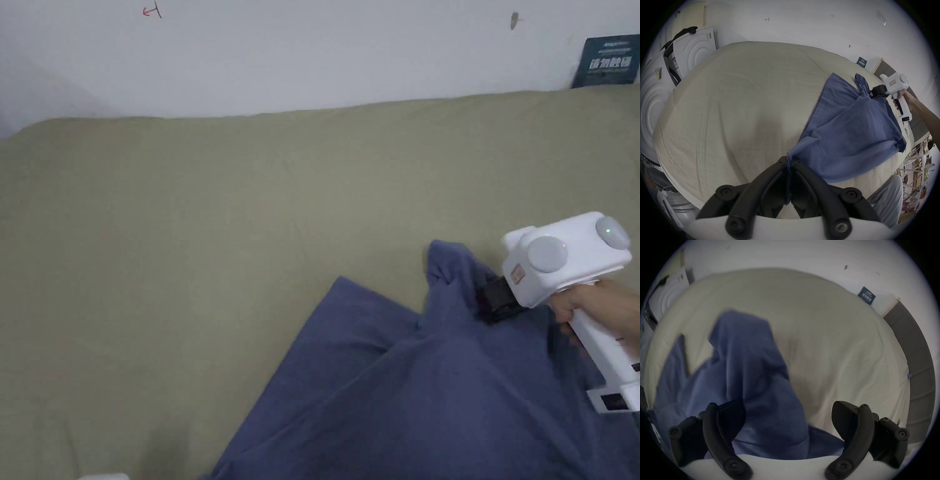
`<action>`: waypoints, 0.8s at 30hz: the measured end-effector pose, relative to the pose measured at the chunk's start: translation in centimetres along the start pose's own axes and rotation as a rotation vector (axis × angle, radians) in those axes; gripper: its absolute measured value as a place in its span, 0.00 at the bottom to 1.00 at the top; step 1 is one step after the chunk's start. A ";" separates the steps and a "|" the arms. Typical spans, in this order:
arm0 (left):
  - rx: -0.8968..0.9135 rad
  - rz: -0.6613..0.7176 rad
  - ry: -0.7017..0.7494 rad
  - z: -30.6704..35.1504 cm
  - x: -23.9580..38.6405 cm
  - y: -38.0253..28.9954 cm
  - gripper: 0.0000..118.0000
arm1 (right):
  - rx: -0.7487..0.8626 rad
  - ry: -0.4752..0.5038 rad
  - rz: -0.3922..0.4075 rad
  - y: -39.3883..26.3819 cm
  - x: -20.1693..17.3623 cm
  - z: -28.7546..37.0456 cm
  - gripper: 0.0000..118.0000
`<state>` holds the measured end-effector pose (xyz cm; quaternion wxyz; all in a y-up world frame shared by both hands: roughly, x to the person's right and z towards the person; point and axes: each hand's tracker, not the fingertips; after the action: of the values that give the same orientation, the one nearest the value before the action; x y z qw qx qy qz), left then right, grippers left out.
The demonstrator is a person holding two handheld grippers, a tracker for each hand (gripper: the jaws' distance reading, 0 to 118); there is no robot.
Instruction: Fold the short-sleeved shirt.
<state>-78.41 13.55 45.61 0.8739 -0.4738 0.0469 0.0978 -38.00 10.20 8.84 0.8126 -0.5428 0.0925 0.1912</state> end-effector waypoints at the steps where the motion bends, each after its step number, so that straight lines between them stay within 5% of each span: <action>1: 0.000 -0.001 -0.001 -0.2 -0.1 0.1 0.01 | 0.009 -0.009 0.011 0.0 -0.1 -0.4 0.96; 4: -0.009 -0.005 0.006 -0.4 0.1 0.1 0.01 | 0.022 -0.022 0.025 0.1 -0.7 0.1 0.93; 5: -0.016 -0.004 0.006 -0.6 0.1 0.0 0.01 | 0.035 -0.029 0.051 0.0 -1.0 0.9 0.84; 7: -0.022 0.004 0.009 -0.7 0.1 -0.1 0.01 | 0.042 0.100 0.058 -0.1 -1.3 2.4 0.19; 8: -0.027 0.006 0.009 -0.7 0.2 -0.3 0.01 | 0.058 0.164 0.031 -0.4 -1.5 3.4 0.03; 10: -0.025 0.009 0.010 -0.7 0.2 -0.3 0.01 | 0.142 0.064 0.050 -1.1 -2.7 5.7 0.03; 16: 0.061 0.051 0.025 2.2 -0.5 2.5 0.01 | 0.310 0.125 0.040 -3.7 -0.9 15.6 0.04; 24: 0.320 0.002 0.076 12.1 1.4 12.9 0.01 | 0.618 0.064 -0.017 -7.5 4.3 34.9 0.04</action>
<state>-79.96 30.70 41.42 0.9357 -0.3320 0.0954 0.0720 -32.98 40.55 27.42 0.9374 -0.2765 0.1672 0.1302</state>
